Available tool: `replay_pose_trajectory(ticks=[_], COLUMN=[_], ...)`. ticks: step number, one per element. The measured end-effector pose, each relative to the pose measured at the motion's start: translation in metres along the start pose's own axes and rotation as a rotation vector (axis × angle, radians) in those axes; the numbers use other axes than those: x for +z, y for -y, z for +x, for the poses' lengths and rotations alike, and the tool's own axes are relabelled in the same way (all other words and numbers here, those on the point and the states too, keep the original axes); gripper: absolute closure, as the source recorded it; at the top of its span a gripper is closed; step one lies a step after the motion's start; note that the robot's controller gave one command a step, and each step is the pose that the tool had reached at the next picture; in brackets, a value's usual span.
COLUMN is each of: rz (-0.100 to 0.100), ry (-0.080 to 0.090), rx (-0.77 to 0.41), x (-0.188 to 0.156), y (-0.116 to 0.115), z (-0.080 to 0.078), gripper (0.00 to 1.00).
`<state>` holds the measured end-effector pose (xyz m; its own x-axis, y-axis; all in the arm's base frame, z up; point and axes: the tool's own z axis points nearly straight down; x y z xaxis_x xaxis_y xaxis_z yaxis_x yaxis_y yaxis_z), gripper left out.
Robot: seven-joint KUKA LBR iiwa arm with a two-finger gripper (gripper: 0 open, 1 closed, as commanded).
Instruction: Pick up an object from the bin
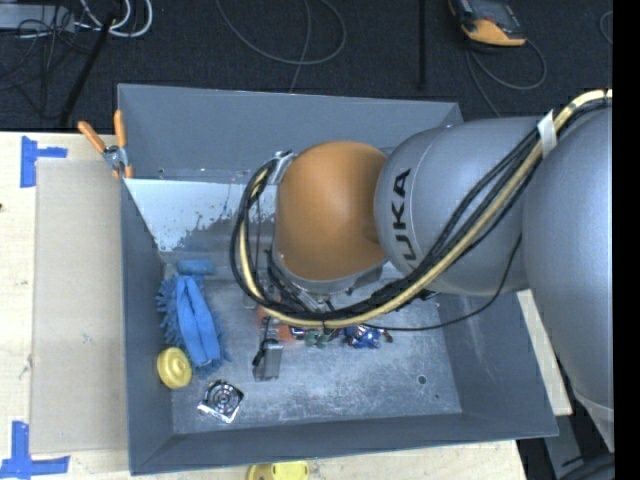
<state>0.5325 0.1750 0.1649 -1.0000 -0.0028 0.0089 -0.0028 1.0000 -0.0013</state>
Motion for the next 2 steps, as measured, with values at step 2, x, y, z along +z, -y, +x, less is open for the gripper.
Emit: replay_pose_trajectory(ticks=[2], rz=[-0.002], ry=[0.008], rx=[-0.05], x=[0.006], y=[0.052], z=[-0.011], gripper=[0.0])
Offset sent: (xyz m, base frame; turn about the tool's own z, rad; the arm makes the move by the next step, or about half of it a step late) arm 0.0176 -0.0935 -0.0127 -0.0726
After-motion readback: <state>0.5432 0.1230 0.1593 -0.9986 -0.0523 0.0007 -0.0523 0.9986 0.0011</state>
